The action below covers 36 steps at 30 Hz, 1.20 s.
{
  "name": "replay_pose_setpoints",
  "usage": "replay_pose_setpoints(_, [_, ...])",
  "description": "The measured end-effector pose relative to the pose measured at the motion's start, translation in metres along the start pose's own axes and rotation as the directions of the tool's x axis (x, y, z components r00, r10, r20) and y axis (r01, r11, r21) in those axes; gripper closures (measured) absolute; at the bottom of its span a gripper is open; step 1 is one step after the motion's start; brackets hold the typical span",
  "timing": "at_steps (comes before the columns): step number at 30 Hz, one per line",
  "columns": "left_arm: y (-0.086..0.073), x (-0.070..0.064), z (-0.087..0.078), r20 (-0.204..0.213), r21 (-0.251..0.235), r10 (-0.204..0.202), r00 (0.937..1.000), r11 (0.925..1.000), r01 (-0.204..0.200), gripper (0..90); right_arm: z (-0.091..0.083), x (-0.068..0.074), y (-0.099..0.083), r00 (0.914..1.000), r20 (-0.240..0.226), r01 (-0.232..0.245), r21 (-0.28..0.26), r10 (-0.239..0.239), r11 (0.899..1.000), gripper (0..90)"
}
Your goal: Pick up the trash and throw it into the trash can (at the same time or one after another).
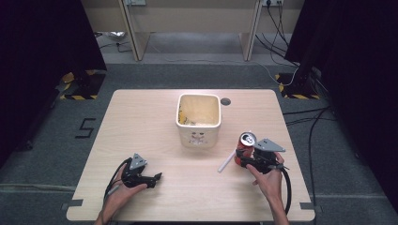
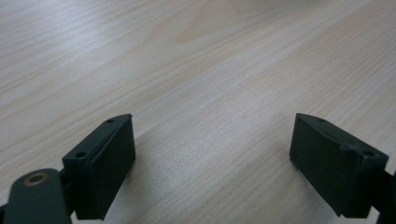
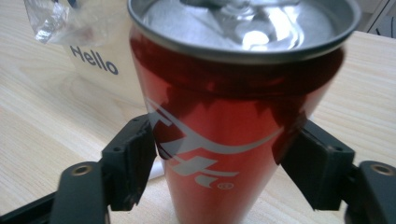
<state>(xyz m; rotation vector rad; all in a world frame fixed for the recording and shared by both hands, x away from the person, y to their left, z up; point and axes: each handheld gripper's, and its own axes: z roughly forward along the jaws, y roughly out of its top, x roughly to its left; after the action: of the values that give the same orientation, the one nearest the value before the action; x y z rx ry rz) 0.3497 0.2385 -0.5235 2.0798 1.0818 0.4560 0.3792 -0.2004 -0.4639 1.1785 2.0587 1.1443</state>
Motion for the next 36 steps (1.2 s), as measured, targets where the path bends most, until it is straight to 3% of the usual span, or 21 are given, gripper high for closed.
replay_pose_setpoints(1, [0.000, 0.000, 0.000, 0.000, 0.000, 0.000, 1.0000, 1.0000, 0.000, 13.3, 0.002, 0.000, -0.001, 1.0000, -0.001, 0.000, 0.001, 0.000, 1.000, 33.3])
replay_pose_setpoints(13, [0.000, 0.000, 0.000, 0.001, 0.001, 0.001, 1.0000, 1.0000, -0.001, 13.3, -0.006, 0.003, 0.008, 0.9998, 0.007, 0.017, -0.022, -0.016, 1.000, 33.7])
replay_pose_setpoints(25, [0.000, 0.000, 0.000, 0.000, 0.000, 0.000, 1.0000, 1.0000, 0.000, 13.2, -0.021, 0.002, 0.038, 1.0000, 0.006, 0.000, -0.063, 0.000, 0.998, 33.8])
replay_pose_setpoints(36, [0.000, 0.000, 0.000, 0.000, 0.001, 0.001, 1.0000, 1.0000, -0.001, 13.3, -0.021, 0.001, 0.068, 0.9996, -0.004, 0.026, -0.054, -0.026, 0.998, 33.8])
